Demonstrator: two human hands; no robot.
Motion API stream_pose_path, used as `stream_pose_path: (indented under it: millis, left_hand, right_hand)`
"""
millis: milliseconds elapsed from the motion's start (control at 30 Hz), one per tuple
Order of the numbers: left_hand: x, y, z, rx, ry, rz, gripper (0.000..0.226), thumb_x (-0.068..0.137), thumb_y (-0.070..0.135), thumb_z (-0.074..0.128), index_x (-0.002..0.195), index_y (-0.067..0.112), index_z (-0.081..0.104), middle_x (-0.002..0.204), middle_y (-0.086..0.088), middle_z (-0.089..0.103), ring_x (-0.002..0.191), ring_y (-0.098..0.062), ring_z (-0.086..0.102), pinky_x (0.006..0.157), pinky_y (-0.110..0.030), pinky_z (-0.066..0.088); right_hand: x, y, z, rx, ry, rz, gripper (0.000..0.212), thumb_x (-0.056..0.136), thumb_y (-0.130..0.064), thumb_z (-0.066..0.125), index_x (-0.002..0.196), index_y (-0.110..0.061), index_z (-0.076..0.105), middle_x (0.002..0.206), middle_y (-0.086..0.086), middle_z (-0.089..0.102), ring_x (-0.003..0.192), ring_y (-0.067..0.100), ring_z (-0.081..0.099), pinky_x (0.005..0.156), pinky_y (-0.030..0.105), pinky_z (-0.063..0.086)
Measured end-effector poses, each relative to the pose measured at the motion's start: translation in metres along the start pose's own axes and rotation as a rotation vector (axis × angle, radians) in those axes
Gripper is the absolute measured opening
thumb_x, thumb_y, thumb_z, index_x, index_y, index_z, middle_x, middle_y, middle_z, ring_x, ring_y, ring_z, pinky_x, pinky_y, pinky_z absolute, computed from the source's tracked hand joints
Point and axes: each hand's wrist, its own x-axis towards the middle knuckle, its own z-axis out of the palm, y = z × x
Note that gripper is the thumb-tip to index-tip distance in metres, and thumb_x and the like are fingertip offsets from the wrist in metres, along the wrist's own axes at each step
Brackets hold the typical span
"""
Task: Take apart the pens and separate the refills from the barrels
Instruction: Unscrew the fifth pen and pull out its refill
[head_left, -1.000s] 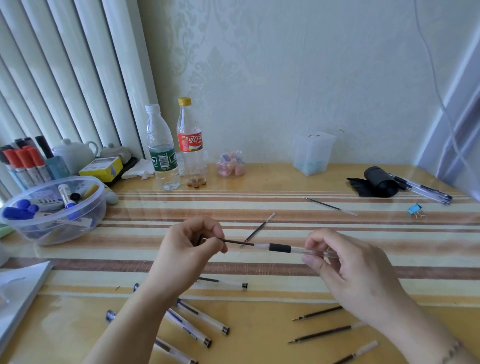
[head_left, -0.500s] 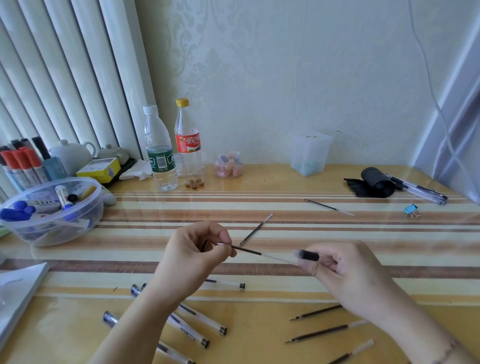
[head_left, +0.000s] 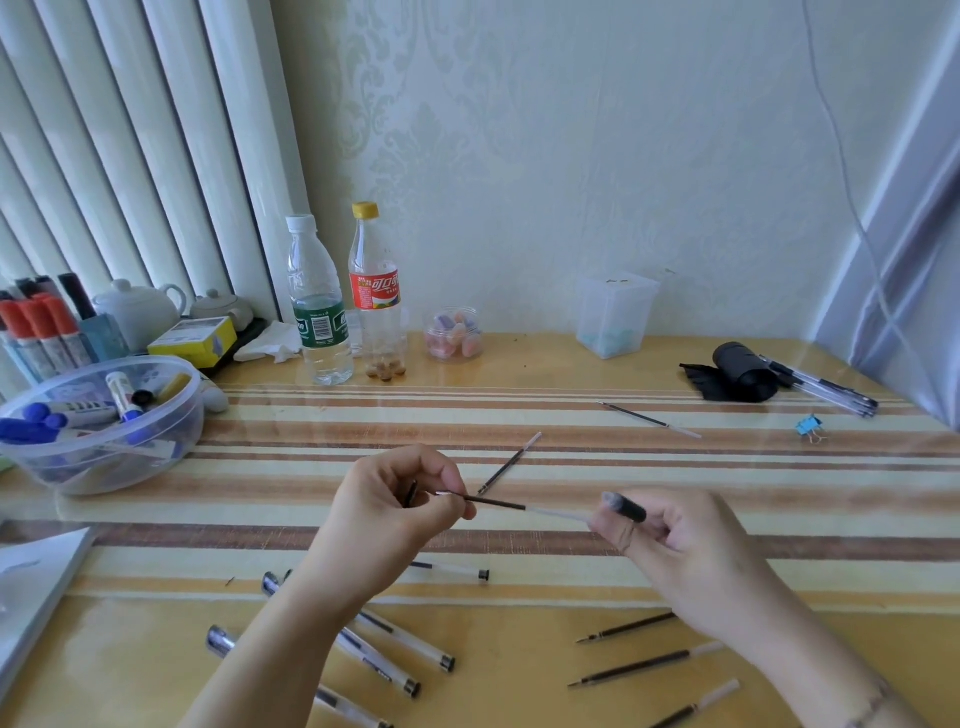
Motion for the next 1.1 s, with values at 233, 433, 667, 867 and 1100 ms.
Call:
stream_pose_path:
  millis: [233,433,667,867,1100]
  left_hand:
    - [-0.004,0.009,-0.013,-0.01,-0.076,0.052,0.026,0.088,-0.004,0.059,0.101,0.018,0.066,0.079,-0.008,0.075,0.054,-0.027,0.044,0.056,-0.03,0.039]
    - [-0.014,0.01,0.021,0.052,-0.226,0.06,0.042,0.086,0.002,0.057,0.114,0.033,0.061,0.081,-0.006,0.073,0.05,-0.017,0.033,0.05,-0.024,0.035]
    - [-0.008,0.003,0.018,0.026,0.003,-0.018,0.019,0.088,0.008,0.06,0.09,0.024,0.071,0.076,0.003,0.074,0.045,0.002,0.045,0.05,-0.012,0.036]
    - [-0.005,-0.003,0.018,0.0,0.059,-0.104,0.016,0.088,0.011,0.061,0.09,0.024,0.07,0.078,0.005,0.075,0.07,0.004,0.062,0.064,-0.012,0.043]
    - [-0.002,-0.005,0.016,-0.012,0.053,-0.117,0.015,0.089,0.011,0.06,0.092,0.022,0.07,0.079,0.003,0.076,0.058,0.007,0.056,0.054,-0.007,0.04]
  right_hand:
    - [0.006,0.011,0.003,0.054,0.237,0.156,0.027,0.082,-0.055,0.057,0.076,-0.036,0.074,0.049,-0.003,0.033,0.052,0.019,0.04,0.058,0.028,0.033]
    - [0.008,-0.014,0.011,0.09,-0.037,0.116,0.045,0.078,-0.071,0.051,0.079,-0.031,0.071,0.058,0.002,0.041,0.053,0.016,0.034,0.057,0.027,0.025]
    - [0.041,0.011,-0.019,0.062,-0.093,0.462,0.027,0.087,-0.051,0.057,0.101,-0.031,0.067,0.062,-0.028,0.059,0.057,-0.008,0.054,0.059,0.021,0.039]
    - [0.072,0.093,-0.047,-0.45,0.132,0.705,0.047,0.088,-0.035,0.065,0.132,-0.022,0.053,0.138,-0.002,0.056,0.118,0.025,0.056,0.092,0.039,0.05]
    - [0.09,0.118,-0.05,-0.63,0.242,0.769,0.016,0.086,-0.045,0.064,0.098,-0.036,0.069,0.093,-0.002,0.069,0.073,0.023,0.062,0.063,0.033,0.057]
